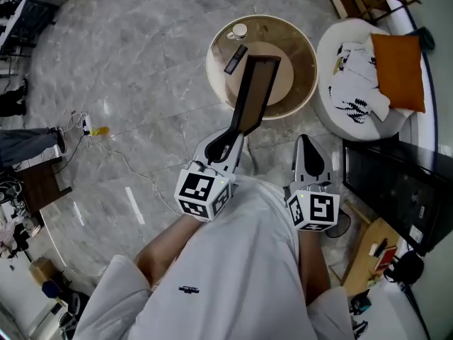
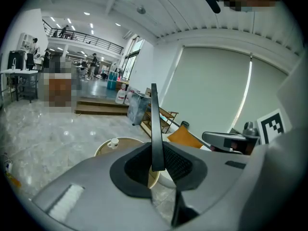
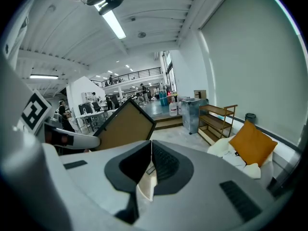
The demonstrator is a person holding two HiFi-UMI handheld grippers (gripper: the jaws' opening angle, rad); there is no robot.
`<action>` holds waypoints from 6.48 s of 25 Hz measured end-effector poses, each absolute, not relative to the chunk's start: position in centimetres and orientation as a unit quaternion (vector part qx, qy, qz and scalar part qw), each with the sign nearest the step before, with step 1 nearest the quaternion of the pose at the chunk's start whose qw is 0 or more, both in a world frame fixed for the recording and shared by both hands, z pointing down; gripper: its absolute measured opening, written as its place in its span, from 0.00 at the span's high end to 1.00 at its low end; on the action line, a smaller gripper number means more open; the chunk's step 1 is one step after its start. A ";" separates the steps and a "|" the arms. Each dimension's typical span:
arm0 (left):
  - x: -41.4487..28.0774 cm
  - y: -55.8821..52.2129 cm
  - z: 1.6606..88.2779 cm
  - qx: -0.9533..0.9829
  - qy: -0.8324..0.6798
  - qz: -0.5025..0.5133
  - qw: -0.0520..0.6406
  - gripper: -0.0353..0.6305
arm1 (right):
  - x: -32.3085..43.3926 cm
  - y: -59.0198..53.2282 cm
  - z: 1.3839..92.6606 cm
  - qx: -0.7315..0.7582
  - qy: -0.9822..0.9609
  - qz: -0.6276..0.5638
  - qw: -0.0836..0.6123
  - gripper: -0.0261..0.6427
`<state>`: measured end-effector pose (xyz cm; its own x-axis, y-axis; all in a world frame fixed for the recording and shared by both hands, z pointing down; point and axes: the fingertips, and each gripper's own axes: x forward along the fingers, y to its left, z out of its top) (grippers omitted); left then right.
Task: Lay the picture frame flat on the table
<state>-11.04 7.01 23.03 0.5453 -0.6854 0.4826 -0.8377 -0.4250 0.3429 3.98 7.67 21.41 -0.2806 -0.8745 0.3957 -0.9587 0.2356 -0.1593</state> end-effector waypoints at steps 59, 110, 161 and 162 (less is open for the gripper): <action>-8.6 -5.8 58.7 0.746 -0.467 0.202 0.429 0.85 | 3.5 -7.3 52.5 0.504 -0.805 0.263 0.170 0.95; -10.3 -6.1 72.0 0.706 -0.519 0.281 0.392 0.82 | 3.4 -5.7 60.4 0.495 -0.799 0.290 0.184 0.95; -12.9 -5.3 80.4 0.656 -0.509 0.339 0.442 0.76 | 1.9 -6.2 60.3 0.481 -0.802 0.296 0.195 0.95; -13.0 -5.2 79.8 0.658 -0.509 0.340 0.439 0.76 | 2.1 -6.4 59.8 0.482 -0.803 0.293 0.194 0.95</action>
